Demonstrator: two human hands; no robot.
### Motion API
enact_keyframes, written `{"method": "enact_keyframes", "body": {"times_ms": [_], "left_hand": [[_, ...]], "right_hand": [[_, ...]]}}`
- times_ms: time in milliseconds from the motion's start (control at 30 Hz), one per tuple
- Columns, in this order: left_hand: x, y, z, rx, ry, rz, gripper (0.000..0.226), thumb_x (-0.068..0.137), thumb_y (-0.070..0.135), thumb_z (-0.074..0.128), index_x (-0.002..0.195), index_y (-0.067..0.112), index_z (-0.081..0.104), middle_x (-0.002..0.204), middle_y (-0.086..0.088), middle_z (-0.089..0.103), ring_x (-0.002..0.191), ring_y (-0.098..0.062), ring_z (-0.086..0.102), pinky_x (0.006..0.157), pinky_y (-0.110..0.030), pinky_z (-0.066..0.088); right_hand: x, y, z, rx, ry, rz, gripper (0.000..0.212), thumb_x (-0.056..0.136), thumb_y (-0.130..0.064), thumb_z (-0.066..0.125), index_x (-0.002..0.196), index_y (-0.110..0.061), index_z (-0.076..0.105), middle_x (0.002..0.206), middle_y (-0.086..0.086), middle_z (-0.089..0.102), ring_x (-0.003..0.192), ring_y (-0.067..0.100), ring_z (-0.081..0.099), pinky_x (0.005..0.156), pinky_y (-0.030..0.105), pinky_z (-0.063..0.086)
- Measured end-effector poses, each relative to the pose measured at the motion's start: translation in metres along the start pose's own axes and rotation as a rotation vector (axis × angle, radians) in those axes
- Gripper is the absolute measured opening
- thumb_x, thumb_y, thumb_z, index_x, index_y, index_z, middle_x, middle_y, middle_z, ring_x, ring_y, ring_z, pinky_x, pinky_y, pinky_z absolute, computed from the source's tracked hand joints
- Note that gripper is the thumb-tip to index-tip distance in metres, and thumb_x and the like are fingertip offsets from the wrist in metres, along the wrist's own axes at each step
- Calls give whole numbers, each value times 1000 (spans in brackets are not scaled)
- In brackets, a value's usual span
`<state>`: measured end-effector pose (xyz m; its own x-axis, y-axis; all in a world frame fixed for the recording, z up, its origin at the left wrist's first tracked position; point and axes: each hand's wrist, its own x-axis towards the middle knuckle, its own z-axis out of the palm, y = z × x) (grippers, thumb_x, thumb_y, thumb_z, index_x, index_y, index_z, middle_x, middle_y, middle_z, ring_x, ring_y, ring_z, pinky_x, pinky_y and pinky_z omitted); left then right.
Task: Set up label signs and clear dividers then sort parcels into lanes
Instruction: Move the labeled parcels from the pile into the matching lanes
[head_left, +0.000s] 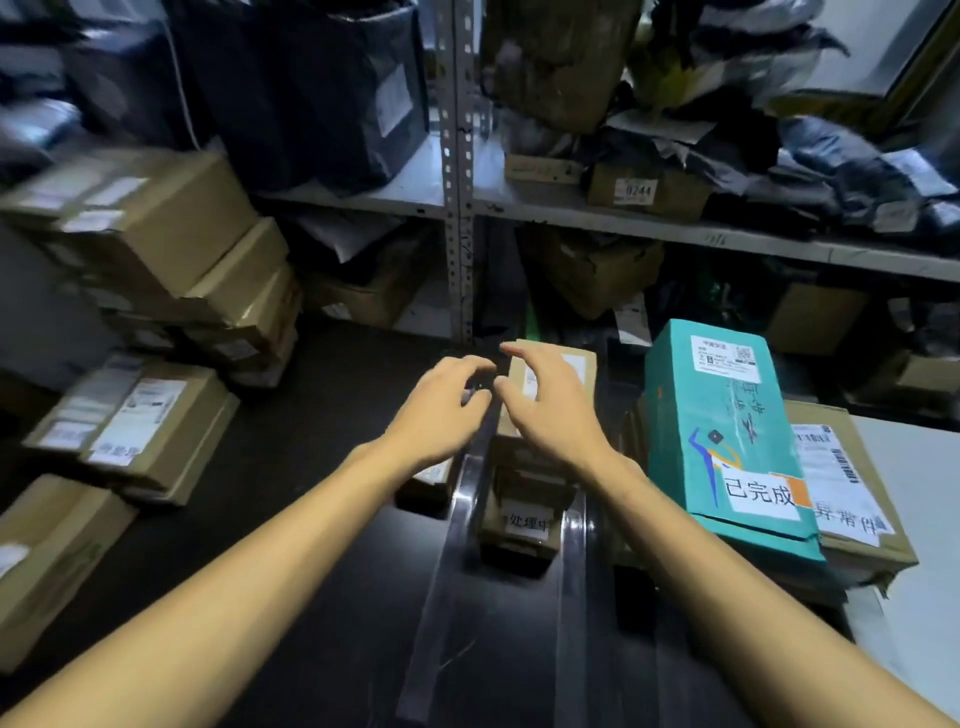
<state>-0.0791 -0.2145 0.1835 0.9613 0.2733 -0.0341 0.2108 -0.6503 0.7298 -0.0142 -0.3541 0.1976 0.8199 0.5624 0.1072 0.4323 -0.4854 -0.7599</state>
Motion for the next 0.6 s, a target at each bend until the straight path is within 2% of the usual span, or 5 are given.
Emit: {"method": "enact_keyframes", "body": {"times_ms": [133, 267, 367, 467, 600], "left_hand": [[-59, -18, -46, 44, 138, -82, 33, 94, 20, 52, 126, 27, 58, 118, 3, 60, 107, -13, 59, 96, -38, 48], [-133, -55, -98, 101, 242, -220, 30, 89, 8, 49, 116, 14, 60, 114, -8, 62, 108, -27, 59, 94, -46, 46], [-188, -89, -144, 127, 351, -319, 31, 88, 2, 49, 118, 5, 60, 116, -14, 64, 110, -31, 58, 96, -39, 43], [-245, -129, -186, 52, 497, -435, 30, 94, 10, 52, 122, 18, 61, 114, 0, 66, 104, -19, 61, 95, -34, 47], [-307, -194, -227, 12, 562, -545, 25, 95, 17, 52, 114, 27, 64, 109, 8, 67, 93, -12, 62, 82, -30, 49]], "right_hand": [[-11, -50, 40, 2, -94, -151, 38, 95, -25, 55, 132, -19, 58, 133, 0, 59, 124, 14, 51, 102, 23, 36], [-29, -129, 106, 42, -254, -352, 36, 94, -20, 56, 129, -16, 61, 127, 5, 64, 118, 17, 56, 94, 17, 36], [-46, -180, 155, 104, -373, -396, 36, 95, -23, 56, 130, -16, 61, 125, 5, 65, 116, 18, 57, 96, 25, 40], [-62, -222, 205, 136, -486, -435, 36, 96, -26, 54, 131, -17, 59, 130, 1, 63, 119, 15, 56, 96, 26, 41], [-76, -264, 276, 91, -565, -446, 37, 95, -24, 54, 131, -16, 58, 131, 2, 63, 120, 17, 55, 95, 24, 40]]}}
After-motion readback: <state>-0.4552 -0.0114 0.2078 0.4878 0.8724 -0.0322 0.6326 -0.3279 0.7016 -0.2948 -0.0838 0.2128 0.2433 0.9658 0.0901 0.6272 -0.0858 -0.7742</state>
